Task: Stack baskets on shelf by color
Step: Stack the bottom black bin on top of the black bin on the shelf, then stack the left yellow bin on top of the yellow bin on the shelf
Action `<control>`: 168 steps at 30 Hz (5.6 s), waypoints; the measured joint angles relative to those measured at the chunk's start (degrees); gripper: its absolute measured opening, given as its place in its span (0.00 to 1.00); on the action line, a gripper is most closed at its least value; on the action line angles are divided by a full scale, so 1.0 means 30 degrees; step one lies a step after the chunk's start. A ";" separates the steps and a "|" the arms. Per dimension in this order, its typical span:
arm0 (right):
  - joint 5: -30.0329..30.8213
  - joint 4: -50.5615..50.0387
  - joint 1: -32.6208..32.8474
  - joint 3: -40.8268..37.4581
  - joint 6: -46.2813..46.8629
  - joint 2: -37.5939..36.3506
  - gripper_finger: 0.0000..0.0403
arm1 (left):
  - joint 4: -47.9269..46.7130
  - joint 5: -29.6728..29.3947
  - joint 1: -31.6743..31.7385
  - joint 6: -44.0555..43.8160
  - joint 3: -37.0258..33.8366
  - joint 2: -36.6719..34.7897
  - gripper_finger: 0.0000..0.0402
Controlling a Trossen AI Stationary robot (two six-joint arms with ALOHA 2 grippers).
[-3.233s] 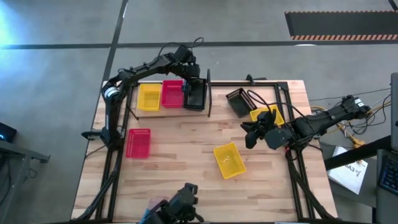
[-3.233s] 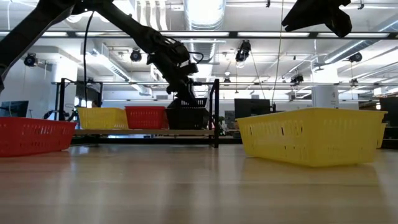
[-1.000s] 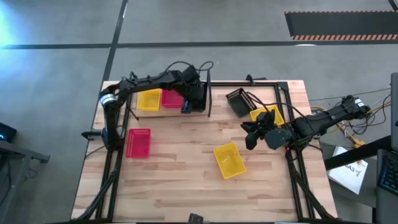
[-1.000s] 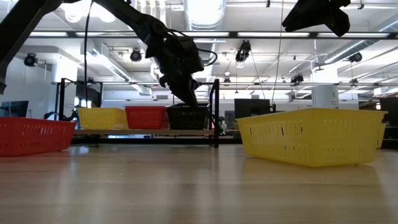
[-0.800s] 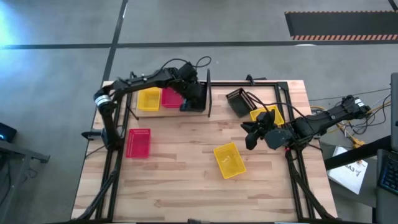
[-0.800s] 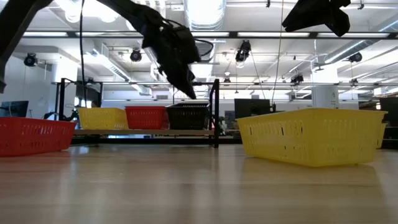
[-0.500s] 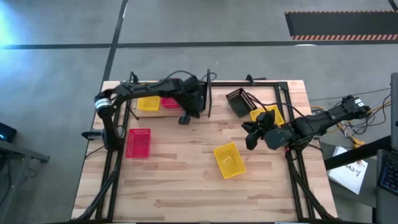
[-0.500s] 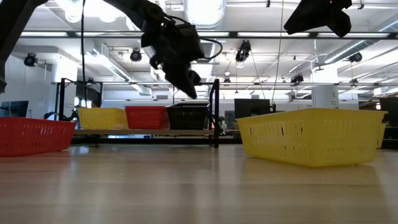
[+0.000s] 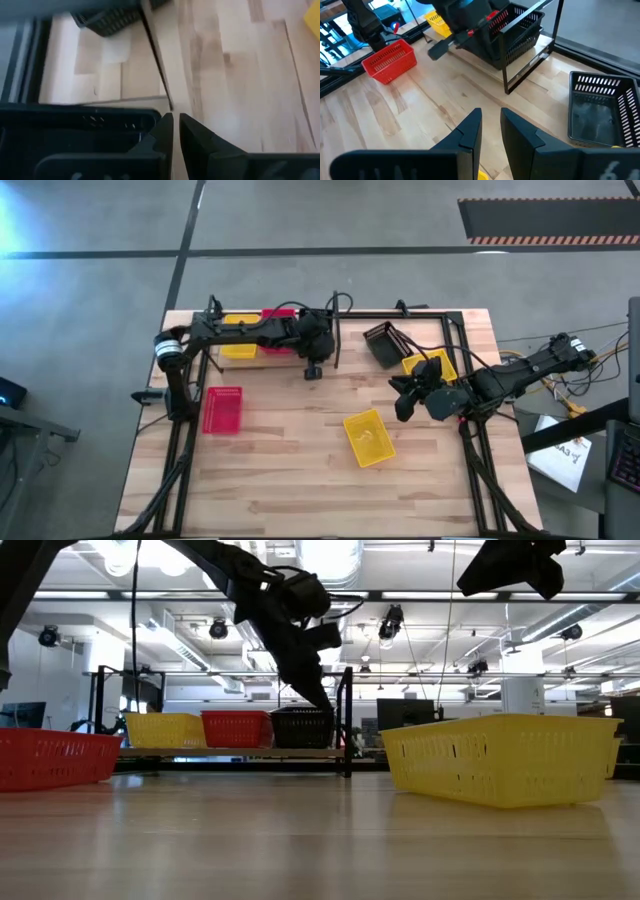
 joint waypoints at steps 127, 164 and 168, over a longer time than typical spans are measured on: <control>-0.1632 0.0813 -0.4481 -0.1116 -0.4850 0.0347 0.16 | -1.7835 -0.4227 1.2396 -1.4974 0.2769 -0.5945 0.00; -0.1644 0.1120 -0.8062 0.3761 -1.4504 0.4186 0.16 | -1.5197 -0.4277 1.3018 -1.5605 0.0513 -0.4590 0.22; -0.1655 0.1120 -0.8220 0.3832 -1.5245 0.4186 0.16 | -1.5397 -0.4307 1.3231 -1.5540 0.0990 -0.4703 0.31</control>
